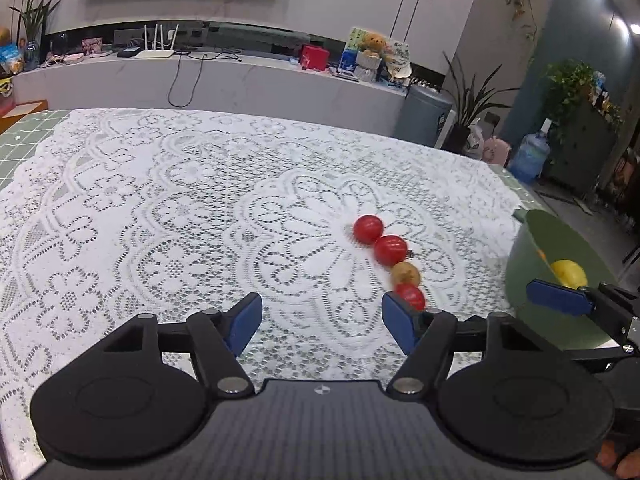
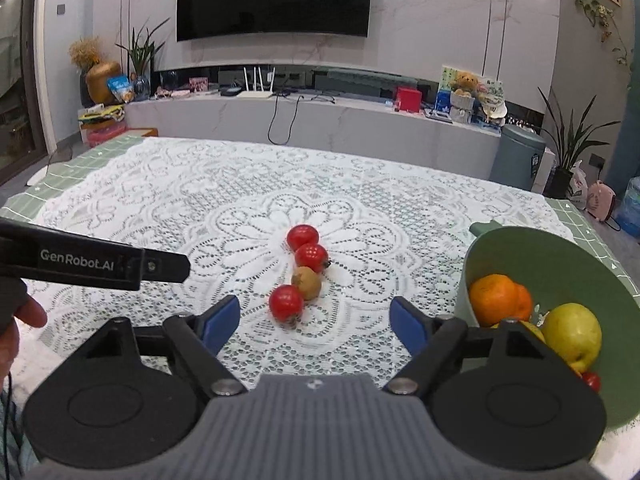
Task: Organize fruits
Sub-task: 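Grasp a red tomato with the right tool while the left tool grasps a kiwi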
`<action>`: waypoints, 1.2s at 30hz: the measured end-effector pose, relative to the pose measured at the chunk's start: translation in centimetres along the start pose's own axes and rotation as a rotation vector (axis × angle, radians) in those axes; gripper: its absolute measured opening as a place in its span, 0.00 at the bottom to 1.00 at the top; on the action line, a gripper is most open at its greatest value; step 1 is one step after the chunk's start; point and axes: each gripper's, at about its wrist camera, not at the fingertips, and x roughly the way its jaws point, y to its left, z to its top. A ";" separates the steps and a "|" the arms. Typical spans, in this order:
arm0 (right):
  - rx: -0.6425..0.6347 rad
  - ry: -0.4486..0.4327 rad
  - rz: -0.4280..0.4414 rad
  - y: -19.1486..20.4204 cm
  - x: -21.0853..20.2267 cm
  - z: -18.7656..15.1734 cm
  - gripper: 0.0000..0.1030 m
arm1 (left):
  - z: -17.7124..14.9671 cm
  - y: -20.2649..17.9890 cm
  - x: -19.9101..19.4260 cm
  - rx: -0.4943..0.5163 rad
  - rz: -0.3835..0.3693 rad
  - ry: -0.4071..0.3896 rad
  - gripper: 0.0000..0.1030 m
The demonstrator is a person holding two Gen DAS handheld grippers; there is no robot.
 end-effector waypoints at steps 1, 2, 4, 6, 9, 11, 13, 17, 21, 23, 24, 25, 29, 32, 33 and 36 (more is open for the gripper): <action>-0.002 0.007 0.000 0.0 0.4 0.1 0.66 | 0.1 0.0 0.2 0.007 0.005 0.005 0.78; -0.002 0.016 0.002 -0.1 0.8 0.2 0.61 | 0.1 0.1 0.4 0.015 0.006 0.010 0.77; -0.003 0.034 0.008 -0.2 1.5 0.3 0.54 | 0.2 0.2 0.8 0.022 0.010 0.015 0.75; -0.007 0.049 0.014 -0.2 2.5 0.5 0.49 | 0.3 0.4 1.1 0.018 0.007 0.023 0.75; -0.012 0.062 0.028 -0.2 3.4 0.6 0.42 | 0.3 0.7 1.7 0.014 0.002 0.034 0.75; -0.018 0.066 0.033 -0.1 4.0 0.7 0.40 | 0.3 0.8 2.0 0.020 0.008 0.035 0.75; -0.020 0.067 0.038 -0.1 4.5 0.7 0.40 | 0.3 1.0 2.3 0.015 0.007 0.037 0.75; -0.020 0.072 0.048 -0.3 5.5 0.8 0.40 | 0.4 1.4 2.9 -0.004 -0.007 0.051 0.74; -0.003 0.083 0.083 -0.4 6.3 0.9 0.38 | 0.5 1.5 3.5 -0.010 -0.009 0.058 0.74; -0.005 0.091 0.098 -0.1 6.6 0.9 0.35 | 0.6 1.6 3.7 -0.015 -0.006 0.062 0.74; -0.004 0.094 0.104 0.0 6.8 0.9 0.34 | 0.7 1.7 3.8 -0.019 -0.007 0.065 0.74; -0.001 0.097 0.110 0.0 7.0 0.9 0.34 | 0.7 1.6 4.0 -0.022 -0.008 0.070 0.74; 0.008 0.109 0.134 0.4 7.5 0.8 0.30 | 0.7 1.6 4.2 -0.020 -0.008 0.079 0.72; 0.014 0.116 0.152 0.5 7.7 0.6 0.22 | 0.7 1.4 4.4 -0.013 -0.012 0.084 0.70; 0.011 0.114 0.152 0.6 7.7 0.6 0.22 | 0.7 1.4 4.4 -0.011 -0.014 0.084 0.68; 0.004 0.114 0.158 0.5 7.5 0.5 0.22 | 0.7 1.0 4.6 0.002 -0.024 0.086 0.64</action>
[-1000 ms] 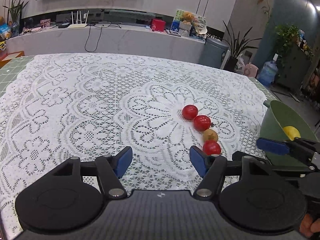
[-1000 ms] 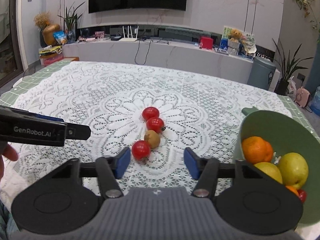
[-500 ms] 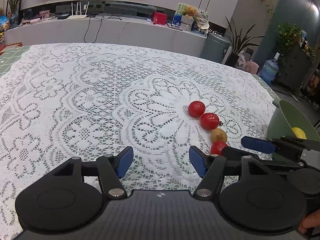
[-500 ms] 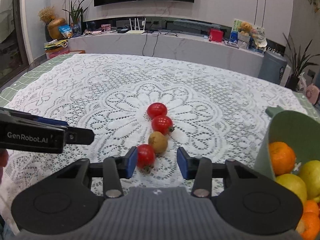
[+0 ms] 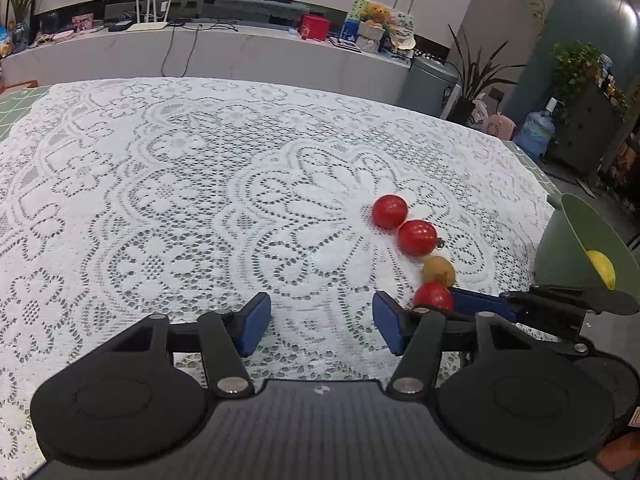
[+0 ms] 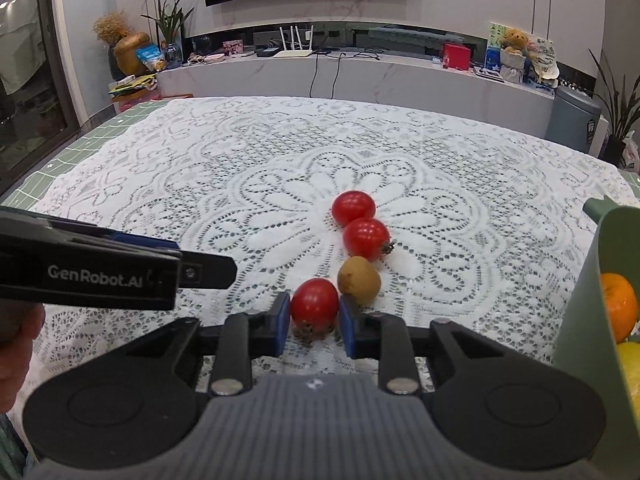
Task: Organize fruits
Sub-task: 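Grasp a red tomato with the right tool while the left tool grasps a kiwi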
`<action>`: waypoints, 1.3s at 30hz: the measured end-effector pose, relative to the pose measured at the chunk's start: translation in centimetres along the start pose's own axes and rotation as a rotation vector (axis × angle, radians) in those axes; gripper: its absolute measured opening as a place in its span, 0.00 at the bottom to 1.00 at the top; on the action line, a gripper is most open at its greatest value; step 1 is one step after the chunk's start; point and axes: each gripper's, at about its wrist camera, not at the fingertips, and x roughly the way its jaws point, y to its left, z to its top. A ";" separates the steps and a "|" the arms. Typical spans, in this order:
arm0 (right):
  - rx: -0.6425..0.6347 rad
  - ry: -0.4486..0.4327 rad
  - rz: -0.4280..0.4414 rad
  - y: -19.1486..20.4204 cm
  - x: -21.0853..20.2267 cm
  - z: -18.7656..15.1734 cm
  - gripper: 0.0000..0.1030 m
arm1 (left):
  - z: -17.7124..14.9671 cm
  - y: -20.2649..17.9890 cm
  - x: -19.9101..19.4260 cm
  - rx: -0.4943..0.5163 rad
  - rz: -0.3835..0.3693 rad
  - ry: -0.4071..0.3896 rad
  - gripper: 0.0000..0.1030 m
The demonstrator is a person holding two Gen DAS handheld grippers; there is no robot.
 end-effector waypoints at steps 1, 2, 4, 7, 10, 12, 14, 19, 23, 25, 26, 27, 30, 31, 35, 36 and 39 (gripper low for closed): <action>0.000 0.000 -0.003 0.0 -0.2 0.0 0.22 | 0.0 -0.2 0.1 0.005 -0.003 0.004 0.64; -0.001 -0.002 -0.009 -0.1 -0.4 0.0 0.22 | 0.0 -0.3 0.1 0.009 -0.007 0.005 0.64; -0.010 -0.011 -0.021 -0.3 -1.1 -0.1 0.22 | 0.1 -0.7 0.3 0.016 -0.014 0.014 0.61; -0.041 -0.027 -0.077 -0.6 -2.1 -0.2 0.22 | 0.2 -1.4 0.4 0.032 -0.033 0.019 0.60; -0.058 -0.028 -0.146 -1.2 -2.5 -0.3 0.22 | 0.5 -2.2 0.5 0.049 -0.058 0.010 0.60; -0.051 -0.025 -0.171 -1.8 -2.6 -0.4 0.22 | 0.6 -2.9 0.6 0.061 -0.081 0.004 0.60; -0.049 -0.021 -0.189 -2.3 -2.6 -0.5 0.22 | 0.7 -3.4 0.7 0.073 -0.111 -0.002 0.60; -0.079 -0.018 -0.203 -2.4 -2.4 -1.0 0.22 | 0.8 -4.5 1.8 0.080 -0.161 0.025 0.60; -0.089 -0.006 -0.203 -2.4 -2.1 -1.4 0.22 | 0.9 -5.1 2.8 0.086 -0.166 0.037 0.58; -0.085 0.001 -0.200 -2.4 -2.0 -1.6 0.22 | 1.1 -5.5 3.1 0.083 -0.168 0.039 0.55; -0.082 0.005 -0.198 -2.4 -2.0 -1.7 0.22 | 1.2 -5.6 3.3 0.085 -0.170 0.039 0.54; -0.082 0.006 -0.195 -2.4 -1.9 -1.8 0.22 | 1.2 -5.8 3.5 0.091 -0.167 0.042 0.51; -0.080 0.010 -0.191 -2.5 -1.9 -2.0 0.22 | 1.2 -6.3 4.2 0.117 -0.132 0.068 0.41; -0.080 0.010 -0.191 -2.4 -1.9 -2.0 0.22 | 1.2 -6.3 4.5 0.116 -0.131 0.071 0.40; -0.079 0.010 -0.190 -2.4 -1.8 -2.0 0.22 | 1.3 -6.4 4.7 0.116 -0.123 0.070 0.34; -0.079 0.010 -0.190 -2.5 -1.8 -2.0 0.22 | 1.4 -6.4 4.8 0.116 -0.126 0.071 0.31; -0.079 0.009 -0.190 -2.5 -1.9 -1.9 0.22 | 1.5 -6.5 4.8 0.113 -0.129 0.073 0.29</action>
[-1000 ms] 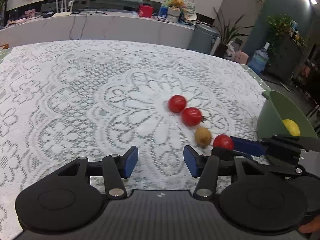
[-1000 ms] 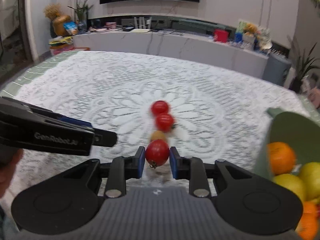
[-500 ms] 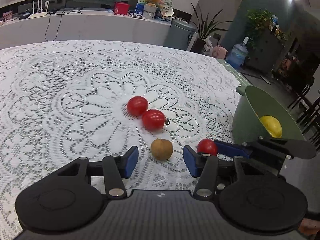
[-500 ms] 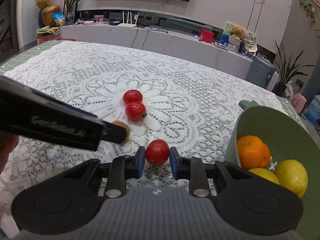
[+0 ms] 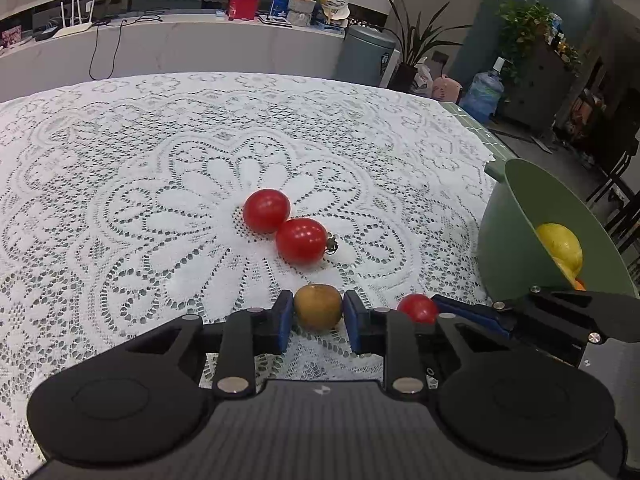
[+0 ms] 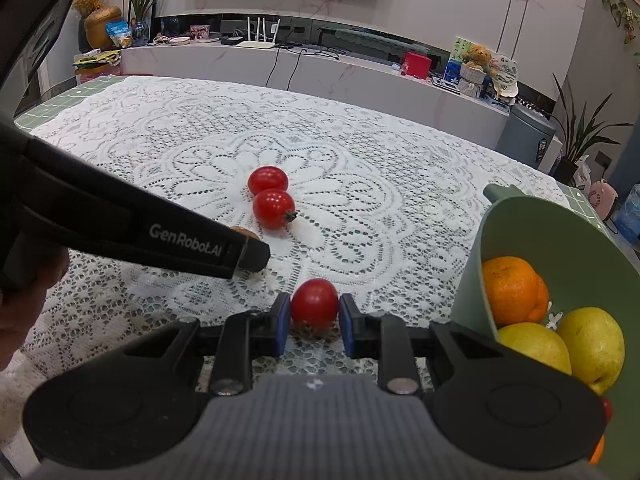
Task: Organize fruits
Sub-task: 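Grasp a red tomato with the right tool while the left tool grasps a kiwi, then carry the tomato and kiwi over the colander and lower them inside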
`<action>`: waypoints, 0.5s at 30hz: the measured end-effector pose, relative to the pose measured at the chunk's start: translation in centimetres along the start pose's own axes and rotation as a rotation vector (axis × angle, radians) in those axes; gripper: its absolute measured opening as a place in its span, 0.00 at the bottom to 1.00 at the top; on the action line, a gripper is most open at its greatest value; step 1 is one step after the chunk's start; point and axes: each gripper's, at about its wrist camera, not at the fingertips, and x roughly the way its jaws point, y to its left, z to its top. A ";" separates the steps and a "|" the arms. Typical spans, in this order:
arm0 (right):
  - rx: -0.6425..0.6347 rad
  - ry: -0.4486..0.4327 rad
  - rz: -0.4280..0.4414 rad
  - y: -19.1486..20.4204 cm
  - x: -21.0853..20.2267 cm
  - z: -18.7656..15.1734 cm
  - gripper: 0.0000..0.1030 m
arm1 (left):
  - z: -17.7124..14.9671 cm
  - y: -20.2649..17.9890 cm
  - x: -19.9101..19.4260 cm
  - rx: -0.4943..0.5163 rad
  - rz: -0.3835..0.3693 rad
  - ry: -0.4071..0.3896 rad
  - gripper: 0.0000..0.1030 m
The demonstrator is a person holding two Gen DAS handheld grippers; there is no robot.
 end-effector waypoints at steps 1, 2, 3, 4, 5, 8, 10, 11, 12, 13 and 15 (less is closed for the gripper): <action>-0.001 -0.002 0.001 0.0 -0.1 0.0 0.22 | 0.0 0.0 -0.1 -0.003 -0.001 -0.002 0.29; -0.002 -0.006 0.003 0.1 -0.2 0.1 0.22 | 0.0 0.1 -0.3 -0.006 -0.003 -0.006 0.29; -0.005 -0.010 0.006 0.1 -0.4 0.1 0.22 | -0.1 0.1 -0.5 -0.009 -0.006 -0.009 0.29; -0.007 -0.013 0.009 0.2 -0.5 0.2 0.22 | -0.1 0.1 -0.7 -0.012 -0.006 -0.014 0.29; -0.009 -0.018 0.013 0.3 -0.7 0.3 0.22 | -0.1 0.1 -1.1 -0.013 -0.004 -0.019 0.29; -0.024 -0.038 0.022 0.6 -1.5 0.6 0.22 | 0.0 0.2 -2.1 -0.019 -0.003 -0.032 0.29; -0.035 -0.053 0.029 0.8 -2.1 0.8 0.22 | -0.1 0.2 -2.9 -0.025 -0.003 -0.041 0.29; -0.040 -0.062 0.034 0.9 -2.5 0.9 0.22 | 0.0 0.2 -3.3 -0.029 -0.003 -0.044 0.29; -0.044 -0.070 0.038 0.9 -3.0 1.0 0.22 | 0.0 0.1 -3.6 -0.031 -0.002 -0.049 0.29; -0.046 -0.079 0.042 1.0 -3.4 1.1 0.22 | 0.1 0.0 -4.0 -0.030 -0.002 -0.054 0.29; -0.047 -0.093 0.050 0.9 -4.3 1.3 0.22 | 0.2 -0.3 -4.8 -0.026 0.000 -0.068 0.29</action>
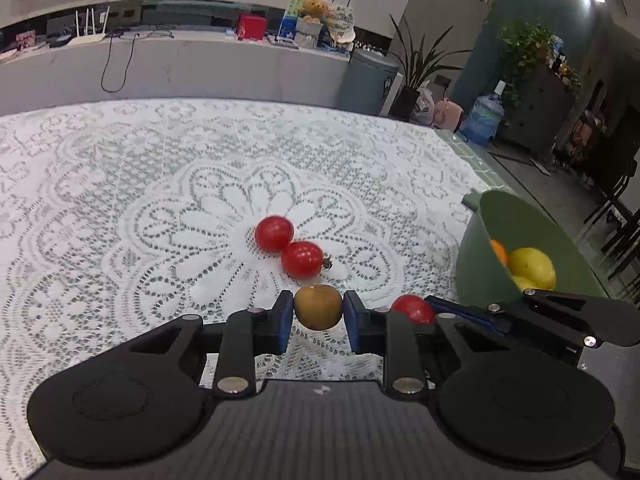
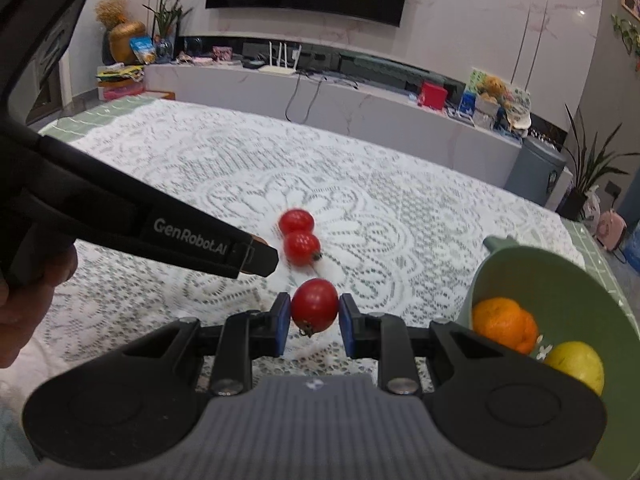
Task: Organize fruits
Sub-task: 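Carry the tomato and kiwi over the colander and lower them inside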
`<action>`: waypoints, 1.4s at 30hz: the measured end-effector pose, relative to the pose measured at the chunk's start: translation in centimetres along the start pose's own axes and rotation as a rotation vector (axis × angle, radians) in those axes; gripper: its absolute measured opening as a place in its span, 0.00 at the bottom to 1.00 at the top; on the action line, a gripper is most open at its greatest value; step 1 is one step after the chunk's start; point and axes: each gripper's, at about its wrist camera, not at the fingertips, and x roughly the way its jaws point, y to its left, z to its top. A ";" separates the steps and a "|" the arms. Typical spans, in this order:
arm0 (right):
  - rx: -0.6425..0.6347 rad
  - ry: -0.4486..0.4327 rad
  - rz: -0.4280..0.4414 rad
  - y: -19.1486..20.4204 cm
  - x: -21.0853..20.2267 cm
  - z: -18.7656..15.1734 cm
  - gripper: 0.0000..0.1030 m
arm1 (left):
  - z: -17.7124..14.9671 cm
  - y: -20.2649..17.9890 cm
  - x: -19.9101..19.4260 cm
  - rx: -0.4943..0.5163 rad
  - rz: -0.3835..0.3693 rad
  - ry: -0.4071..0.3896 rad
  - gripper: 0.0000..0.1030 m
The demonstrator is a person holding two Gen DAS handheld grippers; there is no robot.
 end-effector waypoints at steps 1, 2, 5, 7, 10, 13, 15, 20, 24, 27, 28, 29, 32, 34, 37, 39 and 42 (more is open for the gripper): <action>0.002 -0.006 0.004 -0.1 -0.4 0.1 0.22 | 0.1 -0.2 -0.4 0.004 -0.002 -0.008 0.29; 0.006 -0.012 0.008 -0.2 -0.9 0.2 0.22 | 0.2 -0.5 -0.7 0.008 -0.006 -0.016 0.29; 0.034 -0.022 0.021 -0.8 -2.2 0.6 0.22 | 0.7 -1.4 -1.9 0.019 -0.025 -0.033 0.29; 0.062 -0.028 0.027 -1.5 -3.2 0.8 0.22 | 0.9 -2.2 -2.7 0.028 -0.038 -0.043 0.29; 0.098 -0.039 0.021 -2.6 -4.7 1.0 0.22 | 1.3 -3.3 -3.5 0.042 -0.057 -0.054 0.29; 0.124 -0.049 0.005 -4.0 -6.2 1.1 0.22 | 1.4 -4.7 -4.0 0.070 -0.070 -0.060 0.29; 0.135 -0.055 -0.010 -4.9 -7.1 1.0 0.22 | 1.4 -5.6 -4.2 0.080 -0.091 -0.059 0.29; 0.141 -0.049 -0.061 -7.6 -9.0 0.8 0.22 | 1.5 -8.0 -4.2 0.119 -0.134 -0.055 0.29; 0.137 -0.008 -0.102 -10.2 -9.9 0.2 0.22 | 1.6 -10.1 -3.5 0.147 -0.172 -0.039 0.29; 0.140 0.035 -0.123 -12.2 -10.1 -0.2 0.22 | 1.7 -11.5 -2.9 0.169 -0.207 -0.022 0.29; 0.141 0.049 -0.129 -12.8 -10.2 -0.3 0.22 | 1.7 -12.1 -2.6 0.177 -0.213 -0.017 0.29; 0.141 0.062 -0.135 -13.4 -10.2 -0.5 0.22 | 1.7 -12.6 -2.4 0.187 -0.218 -0.011 0.29; 0.147 0.104 -0.144 -15.2 -10.1 -1.1 0.22 | 1.7 -13.8 -1.5 0.210 -0.239 0.008 0.29; 0.152 0.133 -0.146 -16.3 -9.9 -1.5 0.22 | 1.7 -14.6 -0.9 0.227 -0.252 0.022 0.29; 0.153 0.170 -0.149 -17.7 -9.4 -1.9 0.22 | 1.8 -15.8 0.2 0.248 -0.261 0.041 0.29; 0.144 0.191 -0.151 -18.5 -9.1 -2.0 0.22 | 2.0 -16.4 0.9 0.260 -0.262 0.050 0.29; 0.113 0.219 -0.146 -19.3 -8.4 -1.9 0.22 | 2.2 -17.2 2.2 0.267 -0.268 0.070 0.29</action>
